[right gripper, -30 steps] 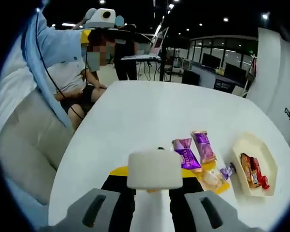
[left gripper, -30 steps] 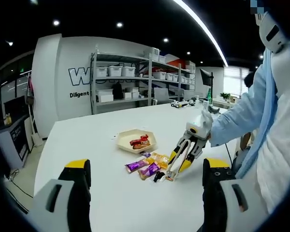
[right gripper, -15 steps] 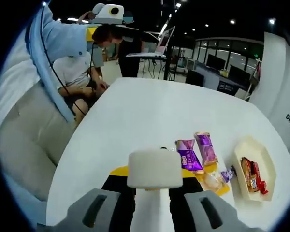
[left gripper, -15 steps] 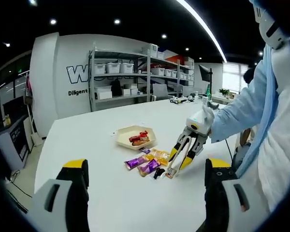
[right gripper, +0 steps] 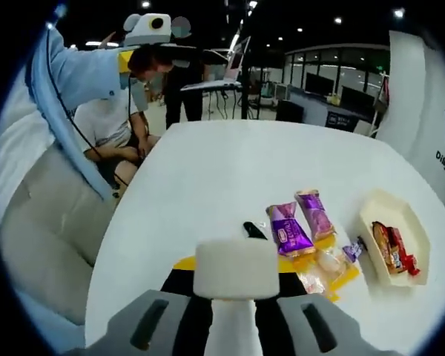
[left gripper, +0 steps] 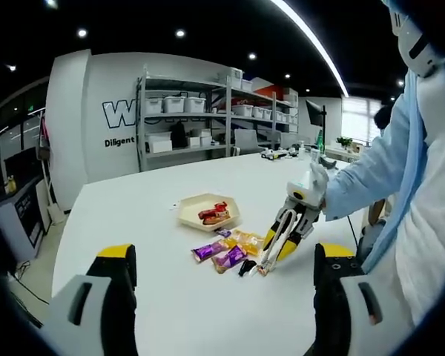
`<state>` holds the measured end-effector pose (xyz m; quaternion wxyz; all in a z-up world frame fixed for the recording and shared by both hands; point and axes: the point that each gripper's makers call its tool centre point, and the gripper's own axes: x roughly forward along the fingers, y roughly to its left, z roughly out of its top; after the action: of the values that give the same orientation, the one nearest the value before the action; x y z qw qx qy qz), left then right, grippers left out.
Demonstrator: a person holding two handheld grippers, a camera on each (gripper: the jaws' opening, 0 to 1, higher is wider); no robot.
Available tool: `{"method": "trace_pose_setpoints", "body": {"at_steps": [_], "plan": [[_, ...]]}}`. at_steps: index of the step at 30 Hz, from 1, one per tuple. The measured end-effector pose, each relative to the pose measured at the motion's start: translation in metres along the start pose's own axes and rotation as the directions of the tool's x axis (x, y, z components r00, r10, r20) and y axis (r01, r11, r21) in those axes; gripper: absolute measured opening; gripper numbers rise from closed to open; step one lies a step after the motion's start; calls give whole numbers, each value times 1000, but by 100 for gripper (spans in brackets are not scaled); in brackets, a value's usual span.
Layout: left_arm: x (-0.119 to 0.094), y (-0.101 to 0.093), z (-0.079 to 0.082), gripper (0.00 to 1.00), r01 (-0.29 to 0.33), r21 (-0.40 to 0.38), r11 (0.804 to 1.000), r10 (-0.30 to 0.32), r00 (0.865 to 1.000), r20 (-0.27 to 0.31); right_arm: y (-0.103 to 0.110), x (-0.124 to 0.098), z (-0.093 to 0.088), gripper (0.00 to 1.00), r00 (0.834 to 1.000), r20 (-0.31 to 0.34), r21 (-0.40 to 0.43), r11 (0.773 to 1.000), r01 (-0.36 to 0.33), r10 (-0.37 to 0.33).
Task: Place the target food into the container with the food tongs after gripping and lifting it, then release it inside without dropping or visibly crushing the food.
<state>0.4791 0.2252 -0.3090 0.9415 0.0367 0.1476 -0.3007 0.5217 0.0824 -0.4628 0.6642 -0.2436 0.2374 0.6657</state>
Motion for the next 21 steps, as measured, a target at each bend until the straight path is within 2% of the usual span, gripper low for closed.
{"method": "trace_pose_setpoints", "body": {"at_steps": [2, 8, 21], "plan": [[1, 0, 0, 97, 2, -1, 1000, -2, 1000, 0, 0, -2, 0, 13, 1000, -2, -3, 1000, 5, -5], [6, 1, 2, 97, 10, -1, 1000, -10, 1000, 5, -3, -11, 11, 13, 999, 44, 35, 999, 13, -15], [9, 4, 2, 97, 12, -3, 1000, -12, 1000, 6, -3, -8, 1, 11, 1000, 3, 70, 998, 6, -6]]}}
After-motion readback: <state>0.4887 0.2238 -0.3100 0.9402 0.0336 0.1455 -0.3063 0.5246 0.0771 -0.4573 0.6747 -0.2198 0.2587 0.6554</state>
